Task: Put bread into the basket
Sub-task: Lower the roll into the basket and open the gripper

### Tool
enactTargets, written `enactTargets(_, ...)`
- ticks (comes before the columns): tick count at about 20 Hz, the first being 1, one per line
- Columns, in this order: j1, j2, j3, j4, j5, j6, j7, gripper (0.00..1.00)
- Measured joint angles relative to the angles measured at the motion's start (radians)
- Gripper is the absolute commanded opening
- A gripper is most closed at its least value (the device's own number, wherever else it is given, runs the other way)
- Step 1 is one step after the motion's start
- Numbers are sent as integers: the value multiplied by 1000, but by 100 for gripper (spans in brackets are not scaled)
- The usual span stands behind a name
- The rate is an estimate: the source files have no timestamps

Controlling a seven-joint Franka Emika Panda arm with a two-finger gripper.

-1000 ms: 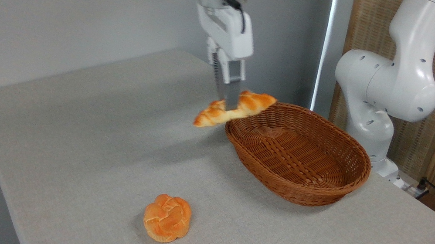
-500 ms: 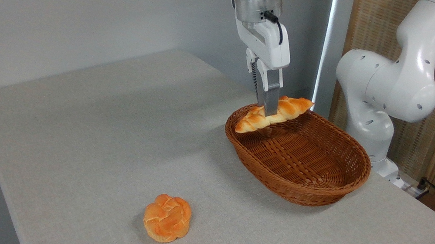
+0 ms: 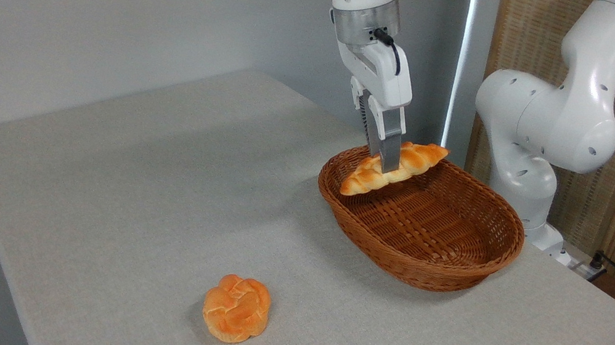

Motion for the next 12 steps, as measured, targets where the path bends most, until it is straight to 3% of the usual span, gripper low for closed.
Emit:
enactTargets(4, 0, 0, 0, -1, 0, 0, 0, 100)
enactTargets(12, 0, 0, 0, -1, 0, 0, 0, 100)
